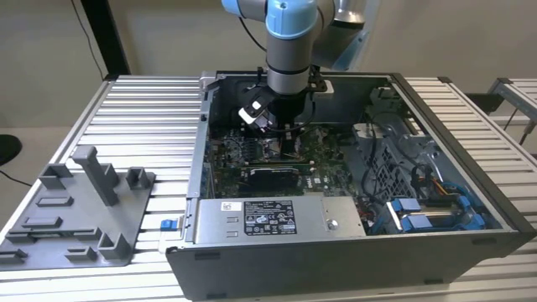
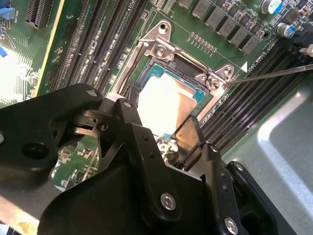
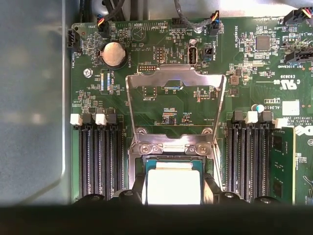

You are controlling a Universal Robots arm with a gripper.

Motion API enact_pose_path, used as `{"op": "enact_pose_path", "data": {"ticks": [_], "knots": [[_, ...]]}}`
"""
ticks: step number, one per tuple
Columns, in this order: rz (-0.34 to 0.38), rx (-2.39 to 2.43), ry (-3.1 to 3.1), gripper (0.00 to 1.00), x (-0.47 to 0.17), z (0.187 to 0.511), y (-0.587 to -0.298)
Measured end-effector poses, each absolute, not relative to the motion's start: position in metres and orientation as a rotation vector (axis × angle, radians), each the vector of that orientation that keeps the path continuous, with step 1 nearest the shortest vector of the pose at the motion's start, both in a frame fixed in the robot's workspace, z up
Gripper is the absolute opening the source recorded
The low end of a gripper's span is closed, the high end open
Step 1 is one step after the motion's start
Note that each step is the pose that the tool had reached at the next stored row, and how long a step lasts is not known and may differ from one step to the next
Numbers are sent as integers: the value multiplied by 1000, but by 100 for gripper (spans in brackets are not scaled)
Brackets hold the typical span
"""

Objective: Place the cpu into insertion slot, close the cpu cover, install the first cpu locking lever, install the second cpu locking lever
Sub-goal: 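Close the cpu cover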

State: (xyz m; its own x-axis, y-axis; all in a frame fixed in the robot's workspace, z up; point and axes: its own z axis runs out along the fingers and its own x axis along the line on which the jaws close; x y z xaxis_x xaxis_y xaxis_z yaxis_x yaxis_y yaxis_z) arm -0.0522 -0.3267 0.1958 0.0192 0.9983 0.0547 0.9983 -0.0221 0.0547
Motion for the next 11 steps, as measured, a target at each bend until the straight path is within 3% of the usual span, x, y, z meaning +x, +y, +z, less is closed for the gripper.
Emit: {"op": "enact_pose_path", "data": {"ticks": [11], "knots": [[122,2242,2196,0,-52,195,-327]]}}
